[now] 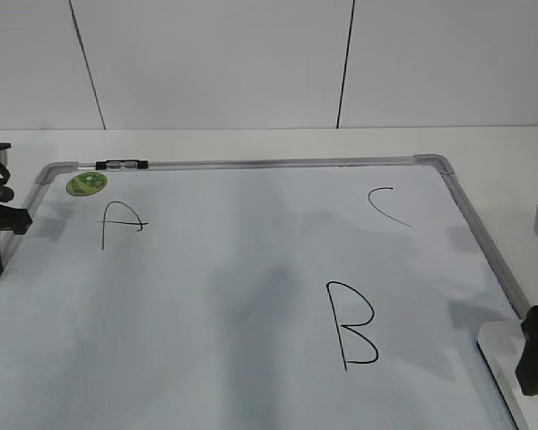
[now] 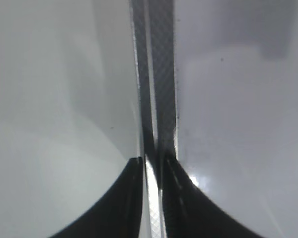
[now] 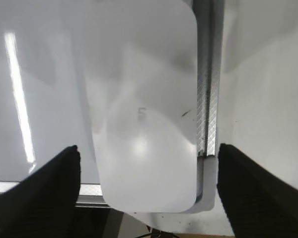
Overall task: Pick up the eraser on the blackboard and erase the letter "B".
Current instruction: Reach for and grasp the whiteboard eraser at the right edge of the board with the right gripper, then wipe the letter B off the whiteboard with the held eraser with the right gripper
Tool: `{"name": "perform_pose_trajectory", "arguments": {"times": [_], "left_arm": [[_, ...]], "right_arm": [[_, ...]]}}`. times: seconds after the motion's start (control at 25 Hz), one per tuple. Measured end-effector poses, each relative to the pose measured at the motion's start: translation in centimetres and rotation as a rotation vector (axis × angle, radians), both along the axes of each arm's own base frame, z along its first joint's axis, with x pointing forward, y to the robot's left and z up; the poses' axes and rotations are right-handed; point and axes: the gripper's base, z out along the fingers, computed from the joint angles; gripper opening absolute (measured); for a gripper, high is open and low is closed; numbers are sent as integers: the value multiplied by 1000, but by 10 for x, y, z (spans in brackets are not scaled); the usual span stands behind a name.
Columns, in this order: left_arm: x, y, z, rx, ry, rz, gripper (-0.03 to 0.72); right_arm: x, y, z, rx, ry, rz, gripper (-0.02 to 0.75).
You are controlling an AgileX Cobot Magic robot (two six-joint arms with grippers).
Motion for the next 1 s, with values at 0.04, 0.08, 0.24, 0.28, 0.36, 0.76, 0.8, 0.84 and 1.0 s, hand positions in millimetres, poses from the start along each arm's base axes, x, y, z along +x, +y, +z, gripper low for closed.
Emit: {"name": "perform_pose_trajectory", "arguments": {"times": [0.04, 0.08, 0.24, 0.28, 0.36, 0.76, 0.8, 0.84, 1.0], "left_arm": [[0, 0, 0, 0, 0, 0, 113], [0, 0, 0, 0, 0, 0, 113], [0, 0, 0, 0, 0, 0, 113], [0, 0, 0, 0, 0, 0, 114], [0, 0, 0, 0, 0, 0, 116], [0, 0, 0, 0, 0, 0, 116], [0, 0, 0, 0, 0, 0, 116], [0, 0, 0, 0, 0, 0, 116], [0, 0, 0, 0, 0, 0, 117]], "right_arm": [[1, 0, -1, 0, -1, -1, 660], [3, 0, -3, 0, -1, -1, 660], [7, 1, -10, -6, 24, -2, 660], [8, 1, -12, -8, 33, 0, 660], [10, 2, -16, -11, 46, 3, 659], [17, 3, -29, -17, 67, 7, 659], [18, 3, -32, -19, 78, 7, 659], [18, 3, -33, -20, 83, 7, 659], [20, 4, -36, -21, 92, 6, 657]]}}
